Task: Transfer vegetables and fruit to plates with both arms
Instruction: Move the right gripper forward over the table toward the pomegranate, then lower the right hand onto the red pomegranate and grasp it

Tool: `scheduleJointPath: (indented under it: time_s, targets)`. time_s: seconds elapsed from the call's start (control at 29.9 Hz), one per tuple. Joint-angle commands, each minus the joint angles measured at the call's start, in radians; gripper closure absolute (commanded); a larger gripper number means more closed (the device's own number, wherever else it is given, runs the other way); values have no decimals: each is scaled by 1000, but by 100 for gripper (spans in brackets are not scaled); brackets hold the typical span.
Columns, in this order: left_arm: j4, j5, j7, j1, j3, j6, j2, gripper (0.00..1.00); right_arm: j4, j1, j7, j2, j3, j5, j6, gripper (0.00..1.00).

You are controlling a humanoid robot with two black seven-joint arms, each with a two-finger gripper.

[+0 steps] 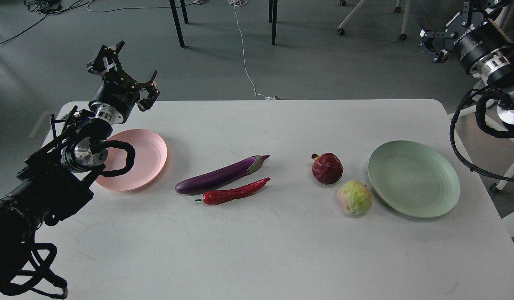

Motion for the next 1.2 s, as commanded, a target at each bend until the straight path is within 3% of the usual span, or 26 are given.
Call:
scheduleJointPath:
  time_s: [0.0, 0.13, 0.17, 0.37, 0.5, 0.84, 0.87, 1.17]
  targets:
    - [-8, 0, 1, -2, -11, -1, 17, 2, 68, 190, 3, 32, -296, -109, 0, 1]
    - [-8, 0, 1, -2, -11, -1, 20, 2, 101, 260, 6, 66, -404, -155, 0, 1]
    - [-9, 0, 1, -1, -11, -1, 23, 2, 148, 354, 6, 128, -568, -256, 0, 1]
    - [-11, 0, 1, 0, -11, -2, 34, 2, 220, 444, 6, 278, -836, -527, -17, 2]
    - [-11, 2, 1, 0, -11, -2, 47, 2, 249, 441, 8, 355, -930, -663, -45, 2]
    - [-11, 2, 1, 0, -11, -2, 47, 2, 249, 441, 8, 356, -930, -663, -45, 2]
    - [-11, 5, 1, 7, -2, -7, 57, 2, 234, 316, 15, 447, -1140, -730, -177, 5]
    - [-11, 6, 1, 7, 4, -7, 54, 2, 210, 286, 16, 446, -1136, -732, -186, 5]
